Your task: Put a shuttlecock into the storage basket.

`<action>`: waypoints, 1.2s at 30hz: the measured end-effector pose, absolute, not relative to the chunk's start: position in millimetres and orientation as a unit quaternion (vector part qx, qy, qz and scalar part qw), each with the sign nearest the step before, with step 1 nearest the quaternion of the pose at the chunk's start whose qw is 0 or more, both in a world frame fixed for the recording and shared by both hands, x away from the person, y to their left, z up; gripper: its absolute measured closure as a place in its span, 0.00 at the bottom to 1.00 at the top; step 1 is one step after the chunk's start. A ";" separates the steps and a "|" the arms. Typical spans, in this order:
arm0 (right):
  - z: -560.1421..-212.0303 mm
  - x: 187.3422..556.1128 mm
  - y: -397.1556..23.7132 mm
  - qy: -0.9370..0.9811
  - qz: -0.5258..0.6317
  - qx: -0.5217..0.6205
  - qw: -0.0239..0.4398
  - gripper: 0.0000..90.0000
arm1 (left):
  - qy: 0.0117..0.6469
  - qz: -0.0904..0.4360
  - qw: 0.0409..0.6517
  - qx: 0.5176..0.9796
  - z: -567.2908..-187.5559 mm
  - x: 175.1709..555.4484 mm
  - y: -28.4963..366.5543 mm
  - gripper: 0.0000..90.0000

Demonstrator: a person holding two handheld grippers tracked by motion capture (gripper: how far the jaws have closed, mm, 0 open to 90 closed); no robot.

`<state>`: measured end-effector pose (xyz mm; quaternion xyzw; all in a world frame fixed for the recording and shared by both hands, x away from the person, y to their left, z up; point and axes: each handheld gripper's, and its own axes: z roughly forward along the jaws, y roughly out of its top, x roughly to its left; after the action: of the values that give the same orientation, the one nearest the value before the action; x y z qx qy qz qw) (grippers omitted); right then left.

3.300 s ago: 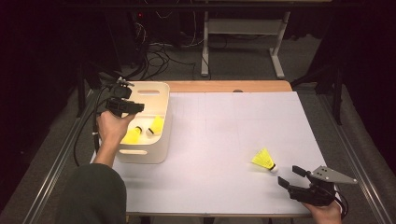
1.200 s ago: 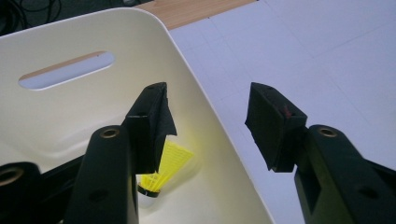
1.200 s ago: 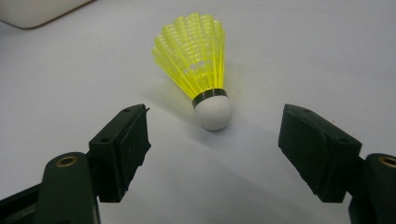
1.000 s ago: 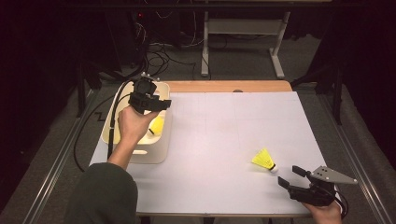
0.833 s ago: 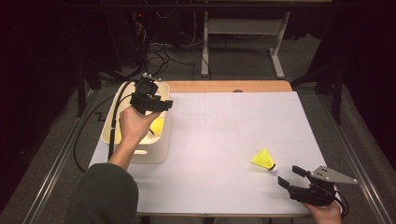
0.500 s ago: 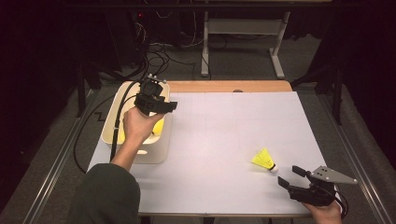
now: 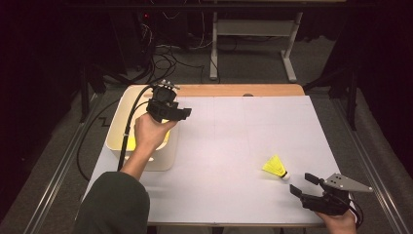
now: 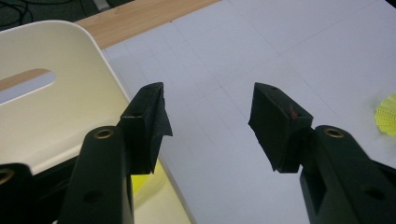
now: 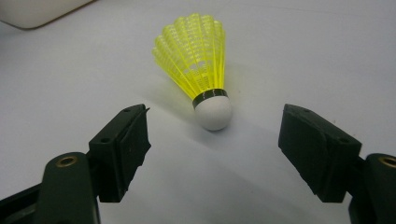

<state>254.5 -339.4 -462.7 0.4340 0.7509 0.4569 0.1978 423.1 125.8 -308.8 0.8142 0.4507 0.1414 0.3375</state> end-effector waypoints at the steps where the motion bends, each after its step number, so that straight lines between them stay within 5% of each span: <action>1: -462.7 254.4 -339.6 0.751 0.457 0.434 0.198 0.28 | 0.450 0.141 0.337 0.815 -309.1 422.8 124.9 0.51; 36: -462.5 254.1 -339.7 0.750 0.459 0.433 0.197 0.28 | 0.419 0.128 0.343 0.831 -325.4 409.7 93.1 0.50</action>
<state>254.1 -339.7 -462.5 0.4335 0.7502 0.4586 0.1973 409.7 93.1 -325.4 0.8310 0.4189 0.1285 0.3428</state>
